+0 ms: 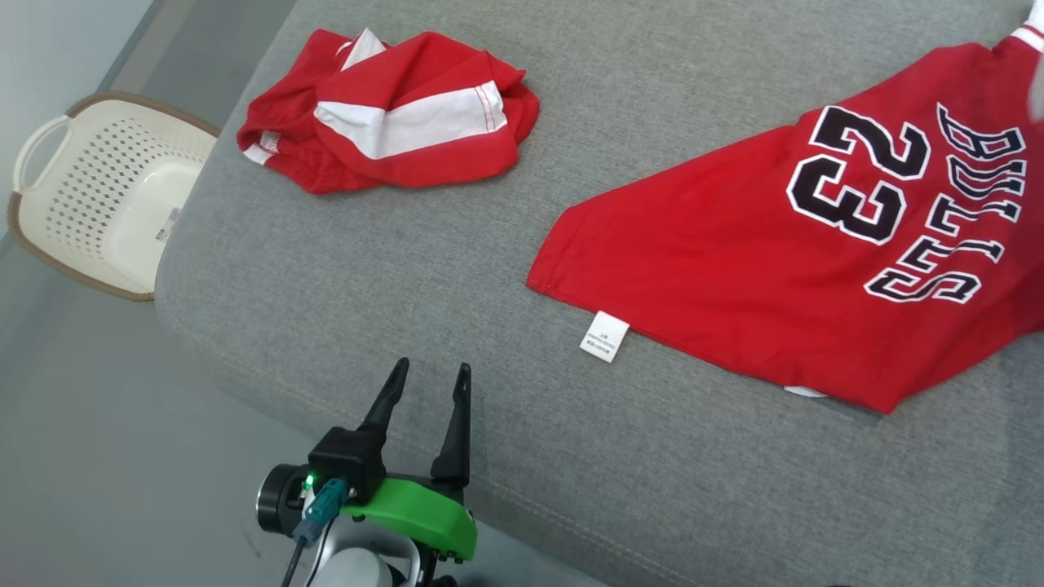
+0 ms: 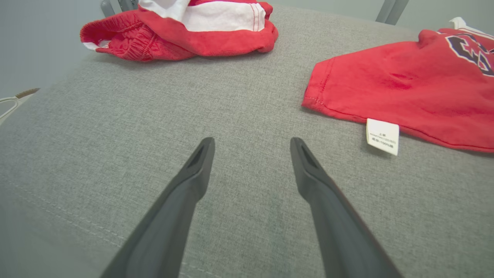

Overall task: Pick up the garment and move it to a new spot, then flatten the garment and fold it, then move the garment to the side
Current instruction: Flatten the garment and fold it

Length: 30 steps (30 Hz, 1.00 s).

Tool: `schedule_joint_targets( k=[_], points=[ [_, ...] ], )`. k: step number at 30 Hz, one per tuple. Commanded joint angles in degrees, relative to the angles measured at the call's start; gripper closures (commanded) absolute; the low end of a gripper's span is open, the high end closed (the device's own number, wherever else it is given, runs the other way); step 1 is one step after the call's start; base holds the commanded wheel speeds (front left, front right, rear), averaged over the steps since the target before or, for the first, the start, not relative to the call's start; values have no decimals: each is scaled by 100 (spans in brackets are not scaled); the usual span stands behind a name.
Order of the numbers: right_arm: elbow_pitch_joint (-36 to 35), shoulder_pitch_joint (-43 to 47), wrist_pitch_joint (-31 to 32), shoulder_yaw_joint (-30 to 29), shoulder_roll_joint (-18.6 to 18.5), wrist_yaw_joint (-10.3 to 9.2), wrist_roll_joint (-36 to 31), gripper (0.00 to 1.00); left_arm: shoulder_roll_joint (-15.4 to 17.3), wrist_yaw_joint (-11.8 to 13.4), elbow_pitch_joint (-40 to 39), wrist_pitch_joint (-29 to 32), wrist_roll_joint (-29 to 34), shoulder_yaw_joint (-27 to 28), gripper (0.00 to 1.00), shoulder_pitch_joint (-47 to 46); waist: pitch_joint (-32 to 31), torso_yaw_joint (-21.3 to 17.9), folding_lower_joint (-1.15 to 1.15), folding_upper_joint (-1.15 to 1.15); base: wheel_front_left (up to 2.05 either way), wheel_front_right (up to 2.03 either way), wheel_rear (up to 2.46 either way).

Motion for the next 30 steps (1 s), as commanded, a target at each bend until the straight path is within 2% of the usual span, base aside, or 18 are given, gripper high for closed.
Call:
schedule_joint_targets(
  k=[1, 8, 14, 18, 22, 30],
  points=[
    [24, 135, -73, 16, -28, -10, 71, 0, 13, 17, 14, 5, 52, 28, 0, -11, -105, -221, 0, 0, 0, 0, 0],
    [-339, 1701, -379, 267, 455, -10, 811, 0, 17, -96, 153, 5, 298, 281, 0, -8, -502, -1016, 0, 0, 0, 0, 0],
    [-1370, 3032, -379, -17, 688, -10, 1203, 0, 18, -200, 244, 5, 407, 397, 0, 38, -770, -1447, 0, 0, 0, 0, 0],
    [-2047, 3883, -381, -215, 963, -10, 1307, 0, 18, -262, 307, 5, 433, 441, 0, 173, -933, -1583, 0, 0, 0, 0, 0],
    [-2432, 4450, -378, -134, 1187, -10, 1318, 0, 18, -300, 369, 5, 452, 452, 0, 262, -1072, -1571, 0, 0, 0, 0, 0],
    [-2612, 5095, -378, 303, 1625, -10, 1449, 0, 16, -385, 481, 5, 511, 618, 0, 489, -1294, -1503, 0, 0, 0, 0, 0]
  ],
)
